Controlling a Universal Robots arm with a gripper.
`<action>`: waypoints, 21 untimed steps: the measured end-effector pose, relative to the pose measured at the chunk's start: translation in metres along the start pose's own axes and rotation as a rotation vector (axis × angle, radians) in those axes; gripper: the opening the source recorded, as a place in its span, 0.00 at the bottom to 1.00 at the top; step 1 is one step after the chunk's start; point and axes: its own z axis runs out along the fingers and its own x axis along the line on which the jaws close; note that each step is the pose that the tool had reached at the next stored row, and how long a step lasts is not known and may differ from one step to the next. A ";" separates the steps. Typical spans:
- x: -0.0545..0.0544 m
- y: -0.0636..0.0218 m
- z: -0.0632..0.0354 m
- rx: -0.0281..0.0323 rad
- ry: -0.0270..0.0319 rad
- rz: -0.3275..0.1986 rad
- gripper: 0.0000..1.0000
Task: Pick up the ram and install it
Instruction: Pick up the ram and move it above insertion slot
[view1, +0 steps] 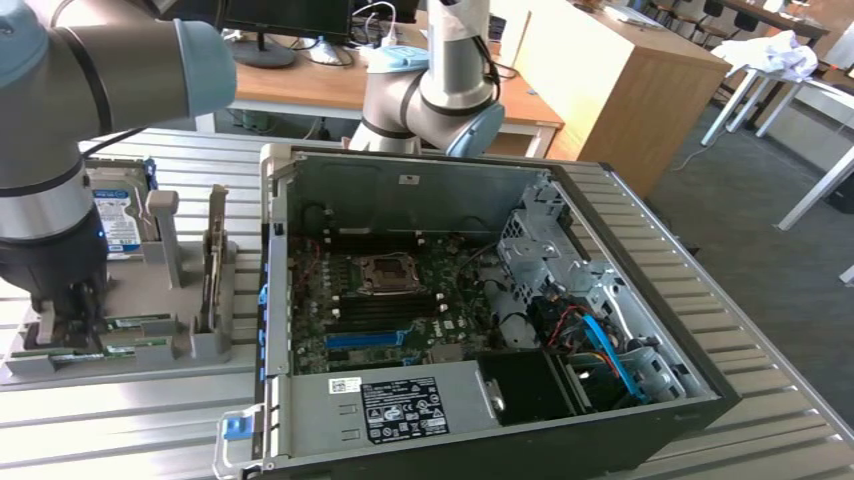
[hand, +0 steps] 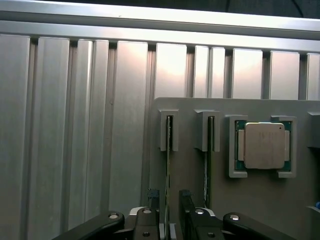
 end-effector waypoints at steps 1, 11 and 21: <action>0.000 0.0000 0.0006 -0.0001 0.0001 0.000 0.30; 0.000 -0.0039 0.0011 -0.0001 -0.0003 0.000 0.30; 0.000 -0.0143 0.0010 0.0000 -0.0036 0.000 0.30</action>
